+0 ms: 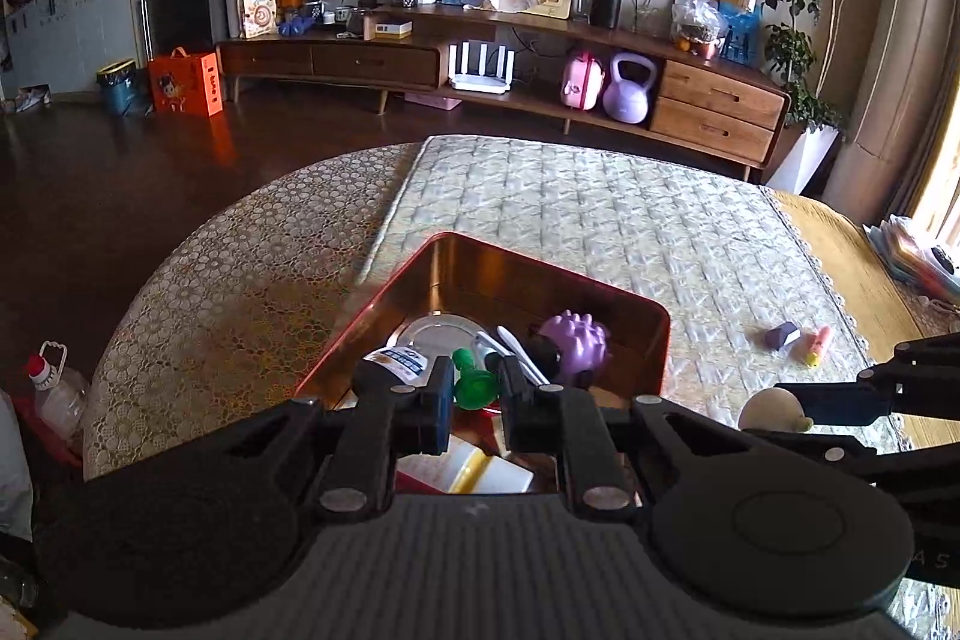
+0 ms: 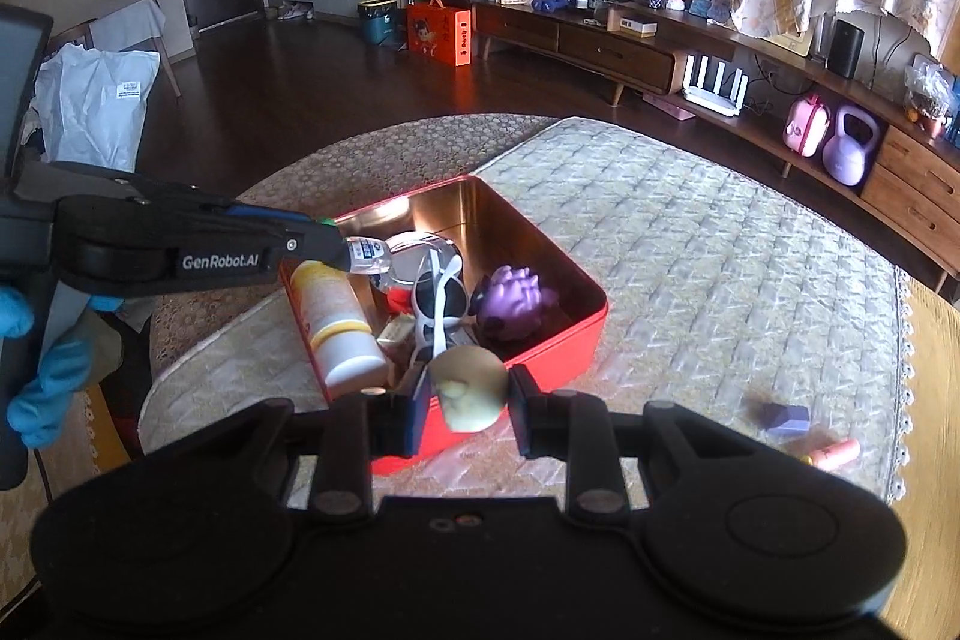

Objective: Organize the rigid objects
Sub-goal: 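Carry the green peg into the red box with the left tool while the right carries the cream toy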

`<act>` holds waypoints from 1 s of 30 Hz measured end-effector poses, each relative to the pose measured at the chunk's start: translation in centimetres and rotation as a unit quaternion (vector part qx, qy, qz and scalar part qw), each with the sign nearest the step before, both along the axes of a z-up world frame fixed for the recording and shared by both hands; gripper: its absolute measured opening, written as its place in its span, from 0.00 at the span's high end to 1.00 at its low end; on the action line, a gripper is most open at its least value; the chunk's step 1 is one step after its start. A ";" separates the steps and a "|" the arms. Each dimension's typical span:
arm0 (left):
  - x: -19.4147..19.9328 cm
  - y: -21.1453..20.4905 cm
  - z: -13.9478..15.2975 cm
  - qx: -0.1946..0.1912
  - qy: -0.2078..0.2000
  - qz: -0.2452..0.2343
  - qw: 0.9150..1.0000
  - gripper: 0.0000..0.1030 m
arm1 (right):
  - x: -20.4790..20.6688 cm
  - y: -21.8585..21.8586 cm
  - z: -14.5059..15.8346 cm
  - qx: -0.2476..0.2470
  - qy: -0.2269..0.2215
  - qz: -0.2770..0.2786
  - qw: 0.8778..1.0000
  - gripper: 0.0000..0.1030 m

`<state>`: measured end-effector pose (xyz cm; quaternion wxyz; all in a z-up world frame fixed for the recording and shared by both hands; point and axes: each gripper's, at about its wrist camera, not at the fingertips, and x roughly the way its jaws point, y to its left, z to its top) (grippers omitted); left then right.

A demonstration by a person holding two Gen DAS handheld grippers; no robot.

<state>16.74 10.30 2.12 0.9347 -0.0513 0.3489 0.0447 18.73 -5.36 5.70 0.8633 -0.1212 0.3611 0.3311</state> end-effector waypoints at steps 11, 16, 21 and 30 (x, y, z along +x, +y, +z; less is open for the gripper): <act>3.3 3.2 -2.0 0.011 0.024 0.012 1.000 0.85 | 3.3 3.1 -2.3 -0.021 0.003 -0.019 1.000 0.74; 5.0 3.7 -2.9 0.005 0.035 0.012 0.999 0.85 | 4.7 4.2 -3.5 -0.032 0.011 -0.027 0.999 0.74; 7.1 3.6 -3.7 0.003 0.042 0.006 0.999 0.85 | 5.9 4.9 -4.6 -0.042 0.019 -0.030 0.998 0.74; 10.2 3.1 -5.5 -0.003 0.057 -0.007 0.998 0.85 | 7.0 5.4 -5.7 -0.047 0.038 -0.020 0.998 0.74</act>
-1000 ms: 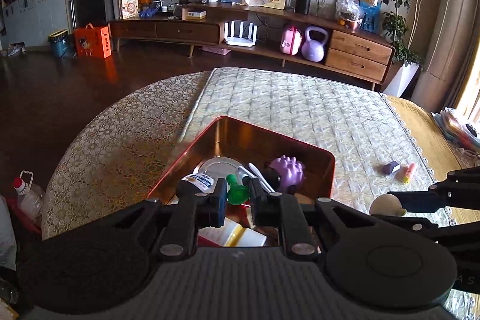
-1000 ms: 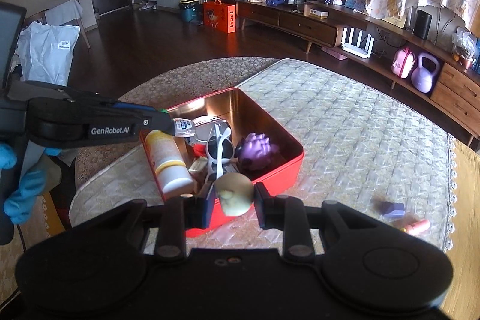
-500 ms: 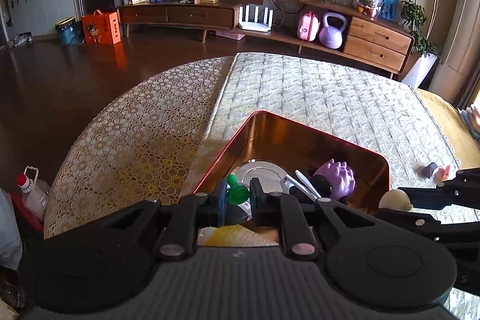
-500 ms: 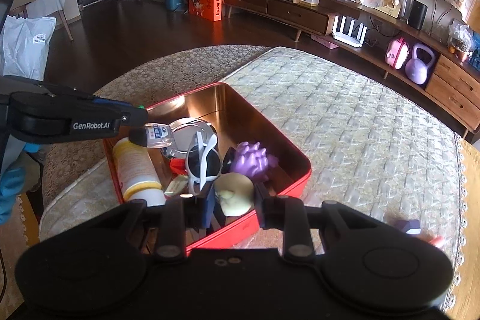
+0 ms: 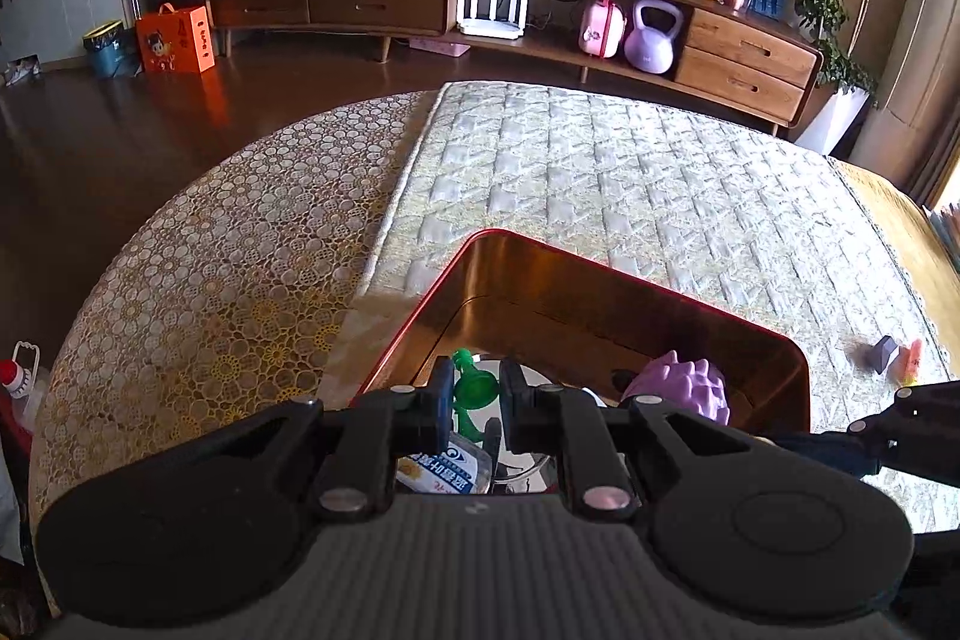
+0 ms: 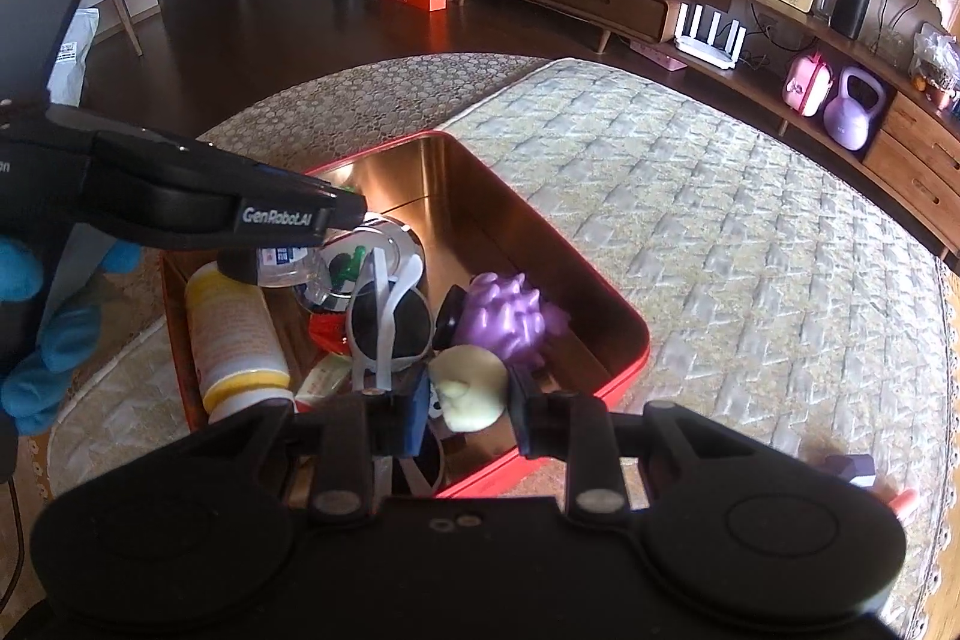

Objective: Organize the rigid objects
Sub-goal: 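Carry the green peg into the red box with the left tool while the right carries the cream toy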

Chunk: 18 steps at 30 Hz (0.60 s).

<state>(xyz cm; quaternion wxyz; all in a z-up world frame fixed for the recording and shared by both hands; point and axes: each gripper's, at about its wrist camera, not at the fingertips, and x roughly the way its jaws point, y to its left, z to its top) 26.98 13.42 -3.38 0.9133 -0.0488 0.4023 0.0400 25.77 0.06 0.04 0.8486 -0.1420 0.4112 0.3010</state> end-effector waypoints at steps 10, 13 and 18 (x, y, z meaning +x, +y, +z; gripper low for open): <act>0.8 -0.5 -1.5 -0.002 0.011 -0.009 1.000 0.85 | 0.1 0.7 -0.9 0.000 0.015 0.012 1.000 0.74; 0.8 -0.7 -1.6 0.004 0.010 -0.013 1.000 0.85 | -0.1 0.6 -1.1 0.002 0.019 0.018 1.000 0.74; 0.6 -0.9 -1.5 0.011 0.009 -0.010 1.000 0.85 | -0.3 0.7 -0.9 0.002 0.017 0.017 1.000 0.74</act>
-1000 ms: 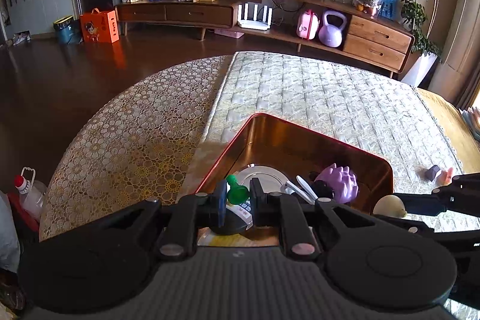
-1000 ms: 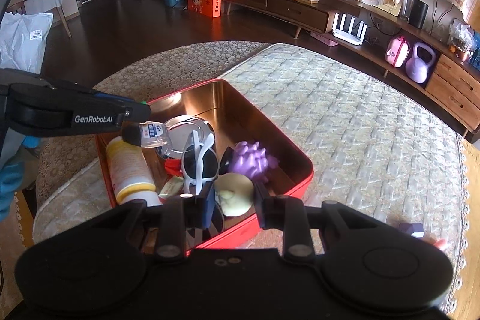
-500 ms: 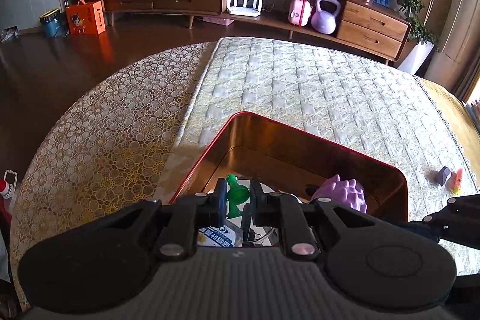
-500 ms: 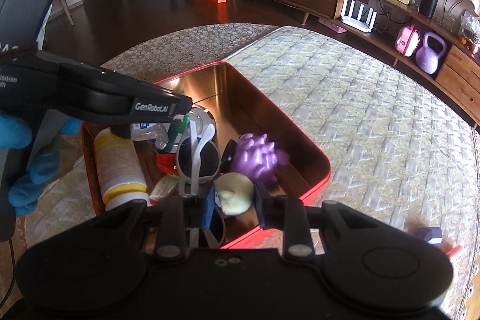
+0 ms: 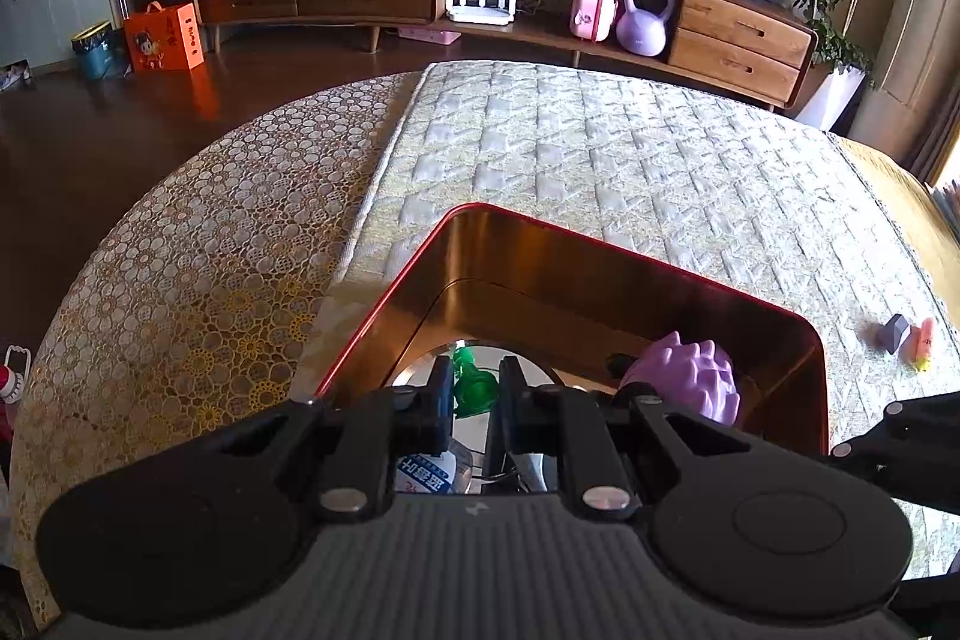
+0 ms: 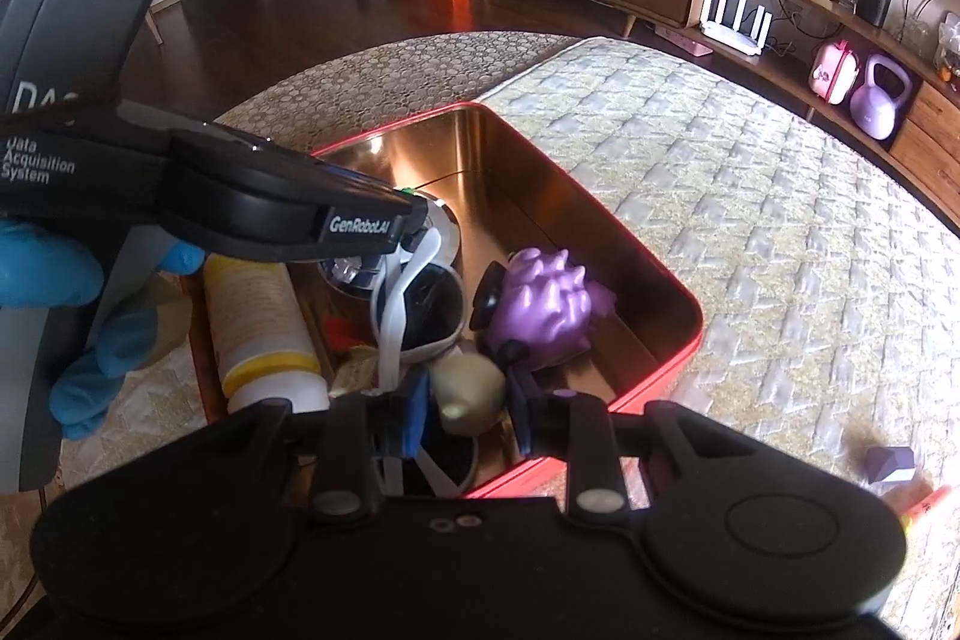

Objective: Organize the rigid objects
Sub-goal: 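Carry the green peg into the red box with the left tool while the right carries the cream toy, then open the left tool to drop the green peg while the right releases the cream toy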

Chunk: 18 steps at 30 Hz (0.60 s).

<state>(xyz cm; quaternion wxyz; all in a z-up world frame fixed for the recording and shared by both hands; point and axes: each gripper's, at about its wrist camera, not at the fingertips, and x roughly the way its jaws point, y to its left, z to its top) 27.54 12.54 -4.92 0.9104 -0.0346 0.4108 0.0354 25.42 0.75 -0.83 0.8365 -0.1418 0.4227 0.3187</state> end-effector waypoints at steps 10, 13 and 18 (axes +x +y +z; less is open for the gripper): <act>-0.7 -0.3 0.5 0.001 0.000 0.007 1.000 0.85 | -0.5 -0.2 0.6 0.005 0.003 -0.003 1.000 0.67; -1.1 -0.4 0.7 -0.001 0.000 0.005 1.000 0.85 | -0.8 -0.2 0.9 0.007 0.004 0.000 1.000 0.61; -1.8 -0.5 1.3 -0.004 -0.003 0.009 1.000 0.84 | -1.4 -0.4 1.5 0.014 -0.004 0.001 1.000 0.55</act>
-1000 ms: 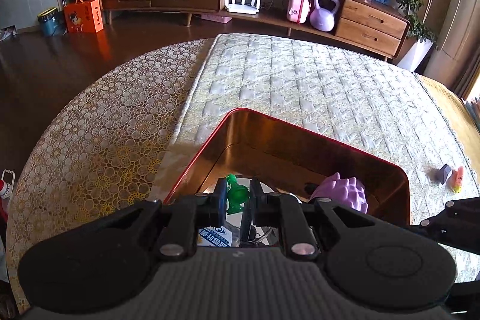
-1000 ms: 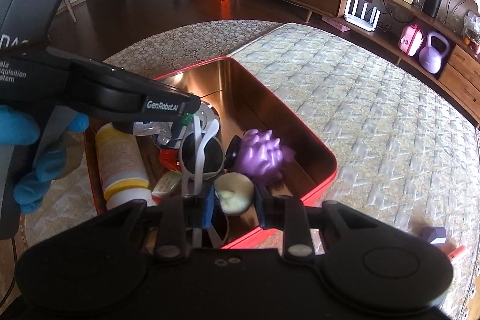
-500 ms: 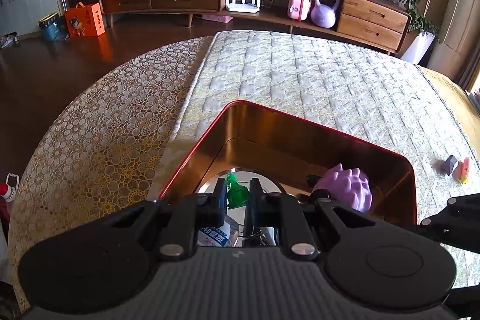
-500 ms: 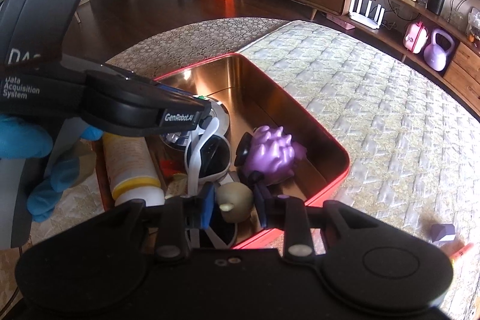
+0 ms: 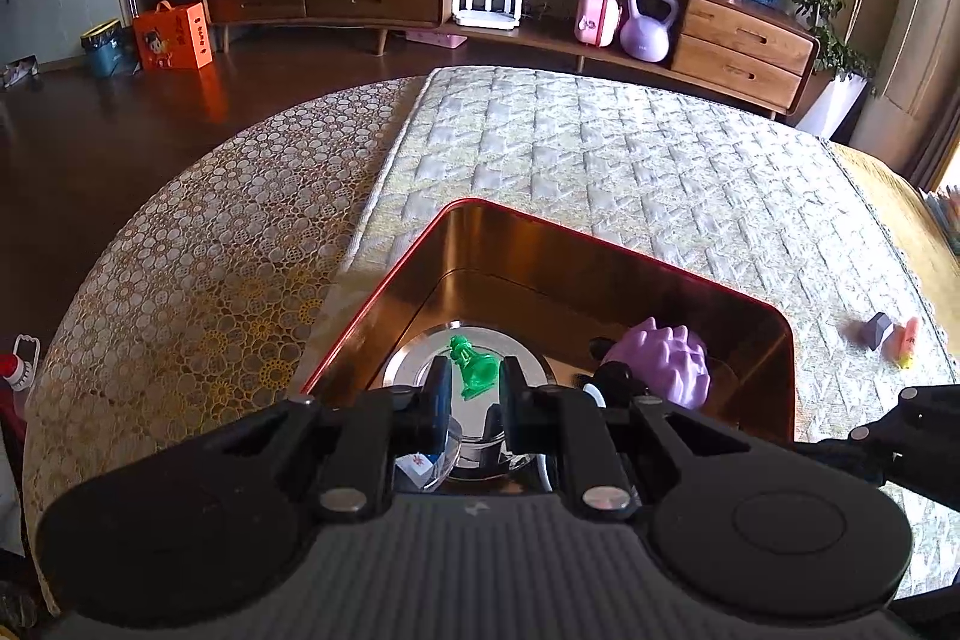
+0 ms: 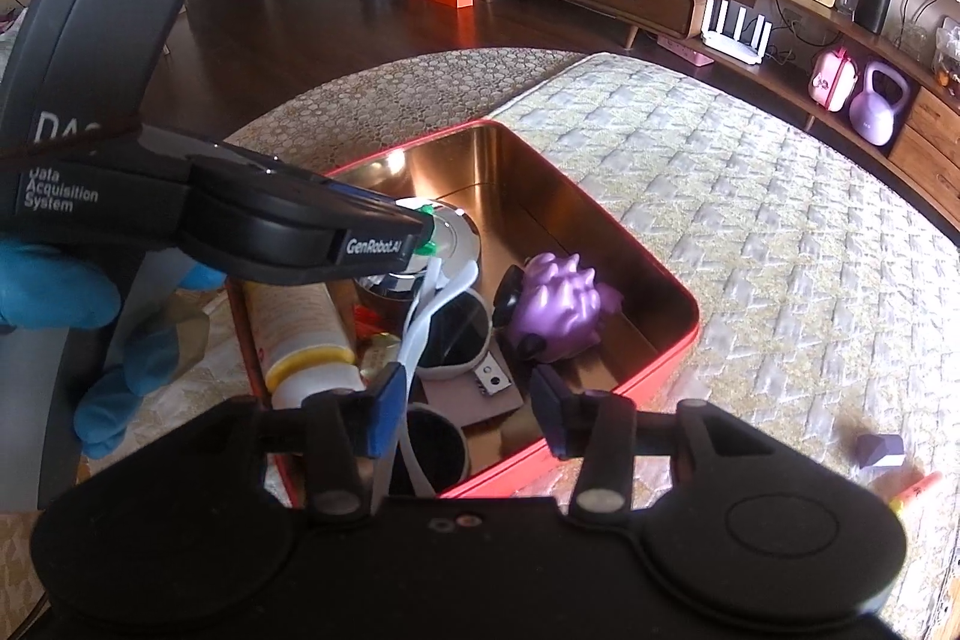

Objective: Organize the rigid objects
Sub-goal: 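Open the left tool to drop the green peg while the right releases the cream toy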

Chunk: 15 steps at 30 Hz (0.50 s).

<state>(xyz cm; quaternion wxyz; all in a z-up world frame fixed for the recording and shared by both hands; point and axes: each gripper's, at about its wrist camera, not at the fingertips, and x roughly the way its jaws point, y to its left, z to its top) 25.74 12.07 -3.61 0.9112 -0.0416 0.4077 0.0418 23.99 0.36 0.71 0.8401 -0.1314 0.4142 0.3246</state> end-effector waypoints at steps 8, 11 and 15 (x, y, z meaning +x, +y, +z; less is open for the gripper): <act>-1.6 -0.2 1.1 -0.006 -0.006 0.004 1.000 0.84 | -1.0 -0.9 1.4 0.013 -0.008 -0.005 1.000 0.42; -2.2 -0.4 1.6 -0.006 -0.010 0.002 1.000 0.84 | -1.5 -1.3 1.8 0.017 -0.010 -0.005 1.000 0.39; -3.1 -0.8 2.2 -0.009 -0.019 -0.001 1.000 0.73 | -2.4 -2.0 2.6 0.023 -0.015 -0.004 1.000 0.33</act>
